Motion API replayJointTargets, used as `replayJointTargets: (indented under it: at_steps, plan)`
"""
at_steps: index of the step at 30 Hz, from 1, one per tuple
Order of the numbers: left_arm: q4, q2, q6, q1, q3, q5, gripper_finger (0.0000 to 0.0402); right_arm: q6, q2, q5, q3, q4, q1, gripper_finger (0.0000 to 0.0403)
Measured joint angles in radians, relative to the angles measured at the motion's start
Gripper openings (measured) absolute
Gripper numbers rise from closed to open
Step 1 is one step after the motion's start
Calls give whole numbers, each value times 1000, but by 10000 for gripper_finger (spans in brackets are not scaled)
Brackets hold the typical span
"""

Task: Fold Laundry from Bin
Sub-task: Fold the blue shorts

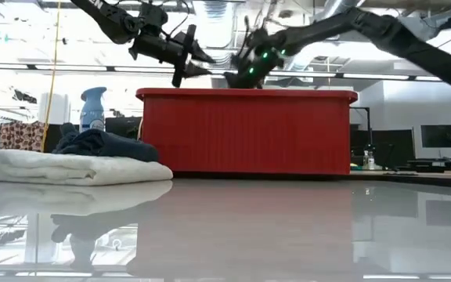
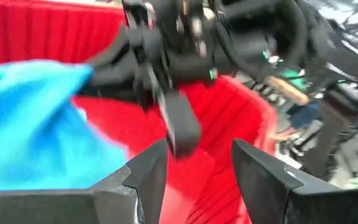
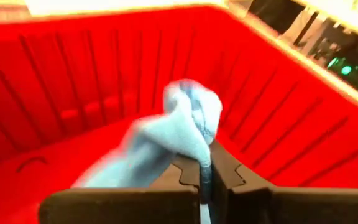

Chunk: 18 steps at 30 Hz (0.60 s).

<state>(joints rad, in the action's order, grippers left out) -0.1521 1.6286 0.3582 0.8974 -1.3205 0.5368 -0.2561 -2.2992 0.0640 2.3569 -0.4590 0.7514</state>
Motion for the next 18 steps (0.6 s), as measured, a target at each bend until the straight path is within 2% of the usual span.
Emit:
replayJointTargets:
  at_steps: [3,10,18]
  plan:
    - [-44,-21,26,8,0,50,169,18,71,32,-4,1,18,26]
    - [-78,-132,5,9,0,51,169,20,293,43,2,15,-11,26]
    - [-23,-278,-16,-18,-2,63,169,60,490,48,0,-102,-170,26]
